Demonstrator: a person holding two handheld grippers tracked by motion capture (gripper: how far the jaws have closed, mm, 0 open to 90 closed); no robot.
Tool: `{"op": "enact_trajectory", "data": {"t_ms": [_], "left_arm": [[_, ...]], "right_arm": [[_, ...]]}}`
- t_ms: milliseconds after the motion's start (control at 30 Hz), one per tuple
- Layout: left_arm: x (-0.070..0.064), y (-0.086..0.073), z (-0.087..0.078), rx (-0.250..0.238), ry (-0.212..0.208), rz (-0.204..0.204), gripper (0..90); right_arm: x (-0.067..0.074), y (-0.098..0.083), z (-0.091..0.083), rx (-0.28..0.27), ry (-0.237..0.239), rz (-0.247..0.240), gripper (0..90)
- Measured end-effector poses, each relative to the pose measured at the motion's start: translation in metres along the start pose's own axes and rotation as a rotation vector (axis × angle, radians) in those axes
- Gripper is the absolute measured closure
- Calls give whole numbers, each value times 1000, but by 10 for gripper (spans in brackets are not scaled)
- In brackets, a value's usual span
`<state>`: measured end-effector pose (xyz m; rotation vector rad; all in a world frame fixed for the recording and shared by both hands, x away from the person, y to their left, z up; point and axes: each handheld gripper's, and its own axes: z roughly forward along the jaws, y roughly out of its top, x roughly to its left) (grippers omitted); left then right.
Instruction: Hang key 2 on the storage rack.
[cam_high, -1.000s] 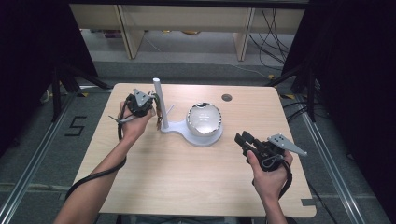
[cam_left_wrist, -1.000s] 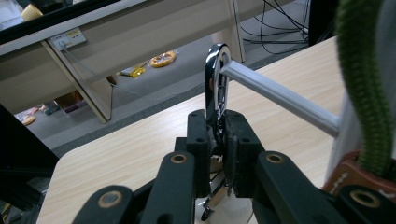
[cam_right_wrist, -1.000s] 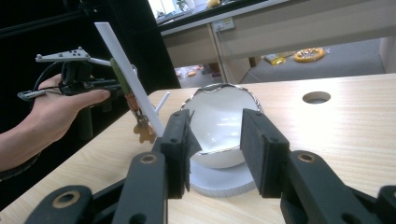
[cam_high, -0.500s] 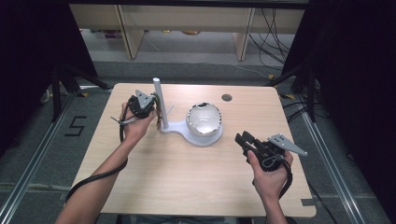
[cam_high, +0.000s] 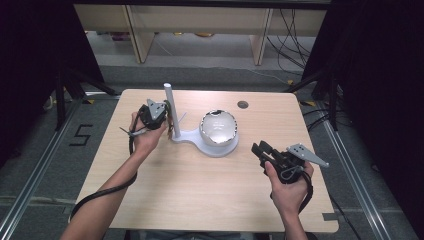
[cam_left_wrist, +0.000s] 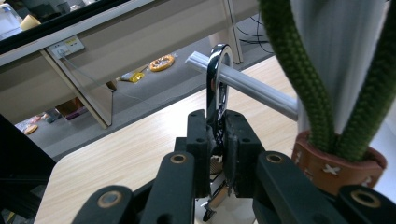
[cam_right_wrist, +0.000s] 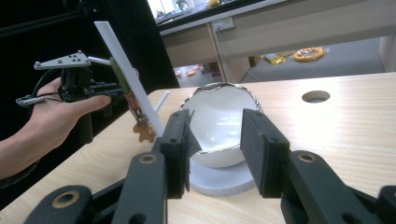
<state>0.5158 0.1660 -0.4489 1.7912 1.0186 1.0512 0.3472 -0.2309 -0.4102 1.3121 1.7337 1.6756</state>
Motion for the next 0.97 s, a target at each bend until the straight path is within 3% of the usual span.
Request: {"op": "enact_trajectory", "data": {"t_ms": [133,167,200,233,333,367,500,567,600,733,767,800,833,967], "left_arm": [[1,-2,-3,1,-19,-3,745],[0,-3,-6,16,-49,-10,648],[0,-3,-6,16,-49,-10,607],[-1,-5,-13,19,-63,-5,577],[1,-8,-20,11,-86,0,511],[4,-12,-32,17,-76,-21,500],[10,-20,-50,17,-84,-51,478],[15,-32,-68,25,-99,-93,470],[15,-32,-68,25,-99,-93,466],[19,-51,-92,31,-116,-168,456],[19,-61,-103,22,-123,-206,443],[19,-61,-103,22,-123,-206,433],[18,-70,-112,19,-121,-239,427],[17,-78,-120,19,-121,-268,419]], "right_arm": [[0,0,0,1,-2,1,626],[0,0,0,2,3,6,617],[0,0,0,2,3,6,617],[0,-1,0,16,5,27,614],[-1,-1,0,13,5,26,613],[-1,-1,-1,11,2,26,612],[-2,0,-2,10,-9,19,612],[-4,-1,-2,6,-13,14,612],[-4,-1,-2,6,-13,14,612],[-6,-2,-2,12,-18,16,612],[-6,-3,-1,17,-20,17,611],[-5,-4,-1,21,-19,38,611],[-5,-5,-1,22,-18,46,610],[-8,-7,1,28,-22,24,605]]}}
